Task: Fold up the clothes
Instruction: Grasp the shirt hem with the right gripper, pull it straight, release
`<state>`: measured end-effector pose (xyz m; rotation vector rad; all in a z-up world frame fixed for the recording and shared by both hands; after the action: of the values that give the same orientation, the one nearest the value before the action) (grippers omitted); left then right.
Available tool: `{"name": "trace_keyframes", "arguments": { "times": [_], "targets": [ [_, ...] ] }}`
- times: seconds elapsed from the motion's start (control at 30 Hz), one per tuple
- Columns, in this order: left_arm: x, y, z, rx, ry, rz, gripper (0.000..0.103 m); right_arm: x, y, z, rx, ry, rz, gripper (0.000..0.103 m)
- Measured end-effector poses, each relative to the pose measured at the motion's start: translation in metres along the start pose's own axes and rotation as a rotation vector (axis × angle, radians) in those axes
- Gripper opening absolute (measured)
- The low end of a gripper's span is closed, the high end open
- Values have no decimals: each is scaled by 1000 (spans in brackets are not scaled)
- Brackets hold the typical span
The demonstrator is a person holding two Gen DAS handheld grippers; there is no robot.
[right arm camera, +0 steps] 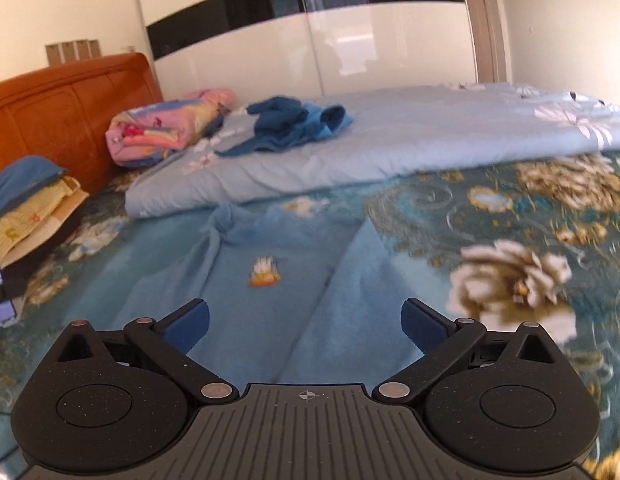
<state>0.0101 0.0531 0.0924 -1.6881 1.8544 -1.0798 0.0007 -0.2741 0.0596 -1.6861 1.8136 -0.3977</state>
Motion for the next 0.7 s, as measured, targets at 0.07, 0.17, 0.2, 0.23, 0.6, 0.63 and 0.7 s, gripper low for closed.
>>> {"name": "trace_keyframes", "arguments": {
  "times": [0.07, 0.17, 0.2, 0.23, 0.6, 0.63, 0.7],
  "targets": [
    [2, 3, -6, 0, 6, 5, 88, 3, 16, 4, -43, -11, 18, 103],
    [6, 4, -17, 10, 1, 40, 88, 1, 40, 10, -61, -1, 10, 103],
    [6, 3, -23, 21, -9, 57, 88, -1, 47, 12, -72, 7, 2, 103],
    [7, 2, -29, 31, -19, 74, 88, -3, 55, 15, -86, 18, -5, 103],
    [-27, 9, -74, 61, -145, 60, 92, -31, 89, 24, -148, 92, -87, 77],
    [-30, 9, -74, 52, -137, 46, 92, -34, 91, 27, -168, 89, -98, 75],
    [-28, 9, -73, 50, -122, 43, 92, -40, 95, 32, -187, 99, -126, 76]
  ]
}}
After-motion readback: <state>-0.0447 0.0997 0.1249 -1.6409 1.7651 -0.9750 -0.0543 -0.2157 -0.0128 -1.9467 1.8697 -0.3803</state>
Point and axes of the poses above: each gripper's, at about its wrist camera, not at the fingertips, and z roughly the way its jaws point, x to its right, y to its underside, the point moved 7 cm from there along z, roughly the way its jaws point, and after that the axes turned 15 degrees about -x, right-handed, at the moved point
